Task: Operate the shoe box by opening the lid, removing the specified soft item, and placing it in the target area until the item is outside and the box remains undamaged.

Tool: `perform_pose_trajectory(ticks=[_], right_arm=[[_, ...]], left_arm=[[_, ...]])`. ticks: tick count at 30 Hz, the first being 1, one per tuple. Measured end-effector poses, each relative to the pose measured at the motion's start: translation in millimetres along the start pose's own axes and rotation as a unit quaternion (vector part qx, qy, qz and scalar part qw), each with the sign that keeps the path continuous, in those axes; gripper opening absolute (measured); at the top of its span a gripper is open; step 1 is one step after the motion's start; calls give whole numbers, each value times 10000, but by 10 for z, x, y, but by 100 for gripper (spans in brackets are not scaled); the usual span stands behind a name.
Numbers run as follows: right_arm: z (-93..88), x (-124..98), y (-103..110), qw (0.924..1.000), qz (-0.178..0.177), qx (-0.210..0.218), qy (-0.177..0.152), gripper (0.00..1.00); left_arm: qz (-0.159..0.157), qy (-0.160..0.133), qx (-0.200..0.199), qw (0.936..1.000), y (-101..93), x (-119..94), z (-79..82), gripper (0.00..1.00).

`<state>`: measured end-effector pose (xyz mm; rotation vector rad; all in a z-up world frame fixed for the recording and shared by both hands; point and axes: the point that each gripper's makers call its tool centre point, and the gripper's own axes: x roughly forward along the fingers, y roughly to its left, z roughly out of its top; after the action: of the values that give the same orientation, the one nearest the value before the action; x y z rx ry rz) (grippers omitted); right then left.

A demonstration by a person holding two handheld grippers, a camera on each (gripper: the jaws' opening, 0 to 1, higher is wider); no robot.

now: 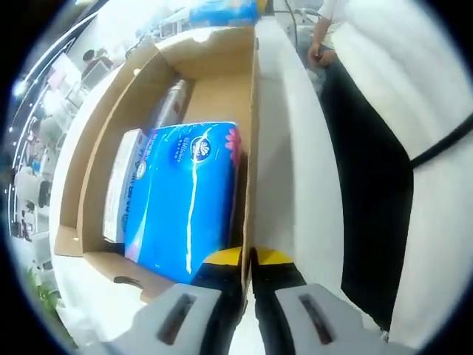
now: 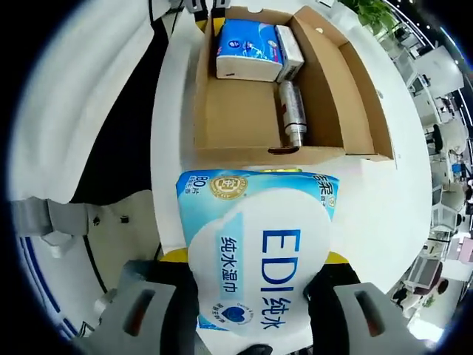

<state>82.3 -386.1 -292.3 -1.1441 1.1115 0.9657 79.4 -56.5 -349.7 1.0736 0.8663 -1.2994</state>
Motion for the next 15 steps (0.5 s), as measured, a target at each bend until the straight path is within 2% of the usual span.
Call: perform_pose_trajectory(ticks=[3,5,8,15], right_arm=[[1,66,-16,10000,52,-18,-33,57],[-3,78,28,9998,171,7,-64,57],[-27,141,61,9996,240,-129,-21,57],[-21,253,6,9989,416,-197,18,57]], left_arm=[[-44,77,-182,9998,18,7,0,3],[-77,108,-141,9998,5,8,-5,3],[-58,-1,87,9999,-5,0,-10,3],[-12,16,82,10000,-5,-1,-8,3]])
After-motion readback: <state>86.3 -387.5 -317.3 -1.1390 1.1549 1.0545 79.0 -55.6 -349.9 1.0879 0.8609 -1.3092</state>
